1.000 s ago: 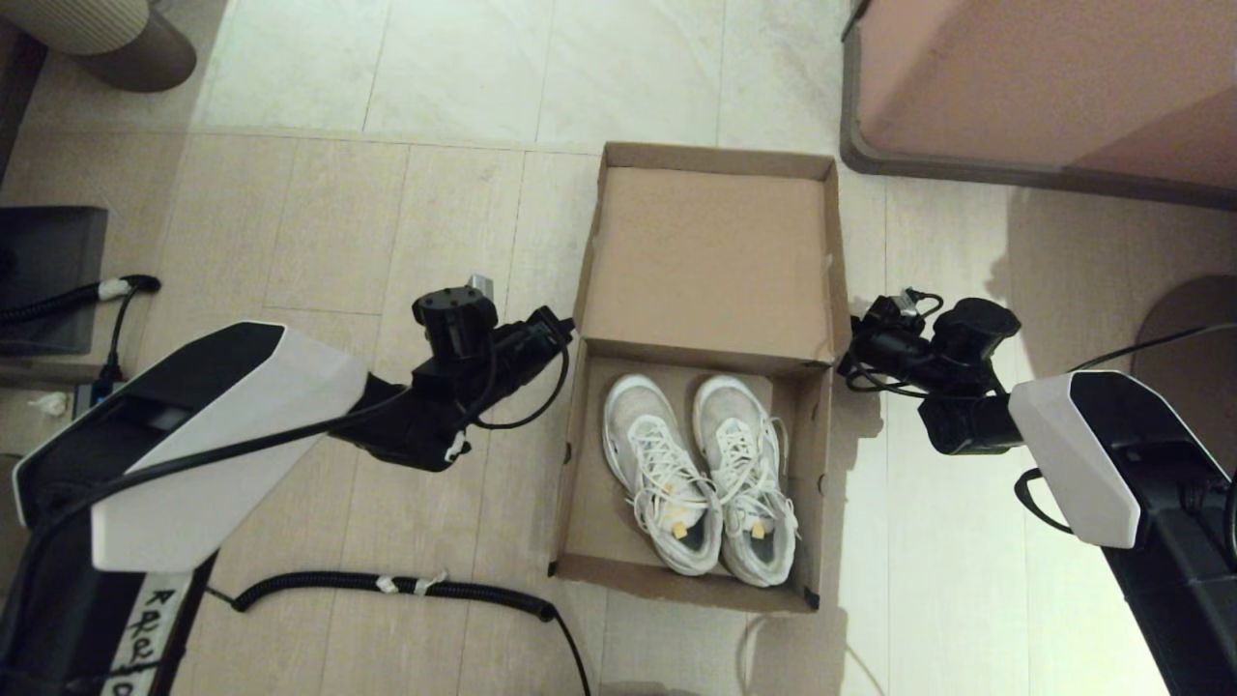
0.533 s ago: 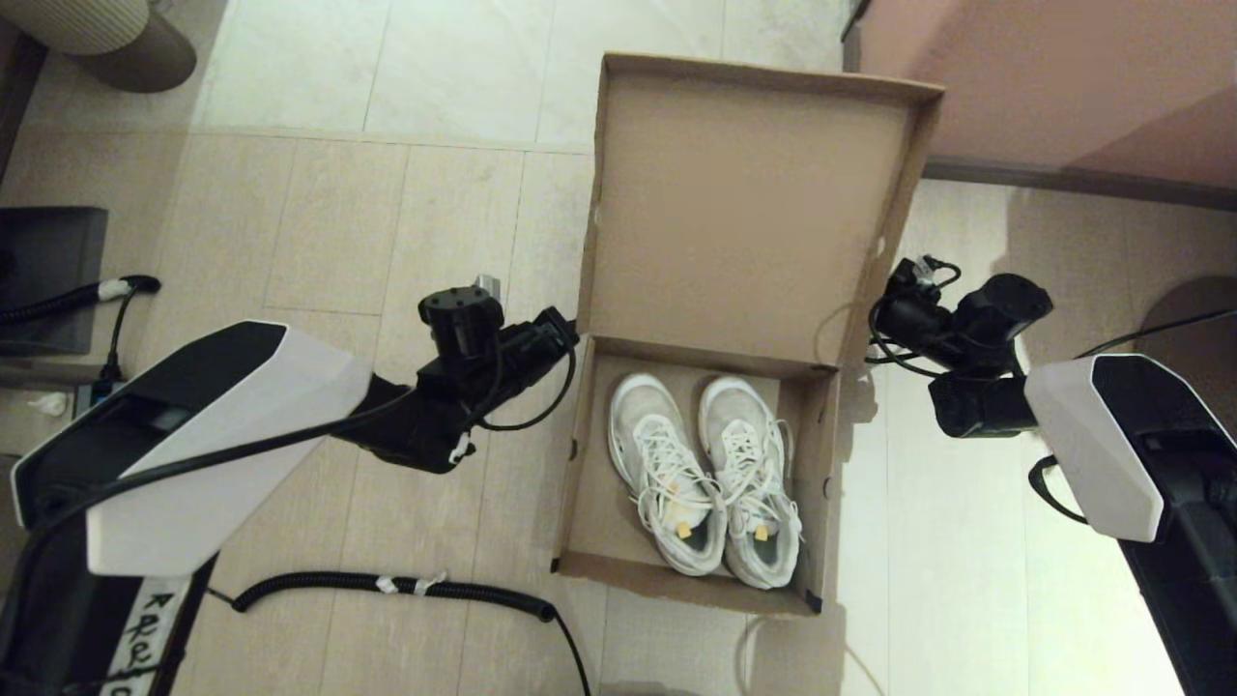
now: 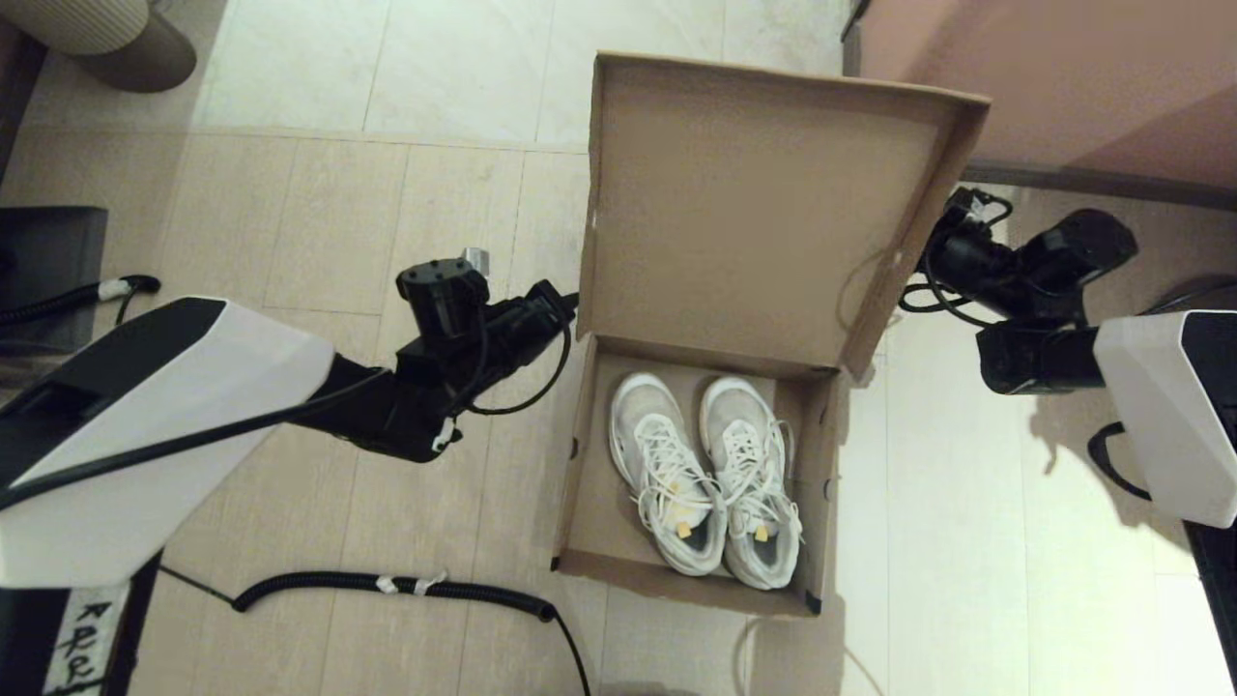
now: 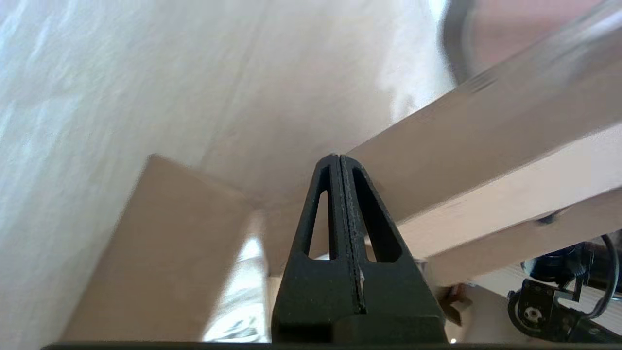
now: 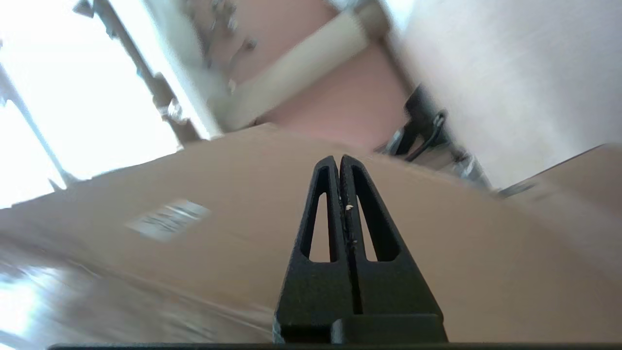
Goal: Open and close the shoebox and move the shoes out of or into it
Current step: Close the shoe box
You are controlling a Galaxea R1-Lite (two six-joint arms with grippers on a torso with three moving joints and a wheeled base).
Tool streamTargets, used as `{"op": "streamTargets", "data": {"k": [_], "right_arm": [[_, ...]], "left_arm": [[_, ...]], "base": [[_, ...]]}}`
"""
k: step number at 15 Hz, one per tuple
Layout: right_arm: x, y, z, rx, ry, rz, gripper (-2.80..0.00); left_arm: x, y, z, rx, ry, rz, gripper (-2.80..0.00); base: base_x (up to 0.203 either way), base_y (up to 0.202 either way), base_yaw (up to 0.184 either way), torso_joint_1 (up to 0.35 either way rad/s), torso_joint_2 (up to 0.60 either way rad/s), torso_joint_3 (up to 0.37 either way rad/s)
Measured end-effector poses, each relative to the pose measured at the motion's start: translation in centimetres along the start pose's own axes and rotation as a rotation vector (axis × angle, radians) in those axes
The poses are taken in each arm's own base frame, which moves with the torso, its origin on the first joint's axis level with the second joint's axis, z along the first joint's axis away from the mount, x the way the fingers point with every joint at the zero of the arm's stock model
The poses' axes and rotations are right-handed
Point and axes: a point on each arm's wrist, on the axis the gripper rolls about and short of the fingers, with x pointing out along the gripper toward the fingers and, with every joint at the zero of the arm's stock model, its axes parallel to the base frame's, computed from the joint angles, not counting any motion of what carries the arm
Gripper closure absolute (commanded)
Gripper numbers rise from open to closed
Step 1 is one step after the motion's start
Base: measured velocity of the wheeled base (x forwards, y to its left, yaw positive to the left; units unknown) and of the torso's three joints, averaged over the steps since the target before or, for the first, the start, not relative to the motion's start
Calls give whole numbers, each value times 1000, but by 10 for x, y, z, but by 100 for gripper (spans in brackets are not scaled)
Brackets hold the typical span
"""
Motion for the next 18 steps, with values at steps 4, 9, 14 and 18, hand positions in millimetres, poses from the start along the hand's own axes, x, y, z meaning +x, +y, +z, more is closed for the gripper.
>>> {"op": "streamTargets", "data": {"k": [4, 9, 14, 18], "right_arm": [[-11, 30, -1, 9, 91, -49, 0], [-18, 44, -18, 59, 219, -101, 0], [-21, 51, -33, 115, 257, -152, 0], [-26, 61, -49, 154, 289, -196, 0]], "left_arm": [[-7, -17, 18, -17, -39, -34, 0], [-15, -30, 34, -45, -76, -60, 0], [-27, -39, 88, -95, -207, -107, 0], [-7, -41, 116, -147, -270, -167, 0]], "base": [[0, 0, 0, 0, 0, 0], [0, 0, 0, 0, 0, 0], [0, 0, 0, 0, 0, 0], [0, 0, 0, 0, 0, 0]]}}
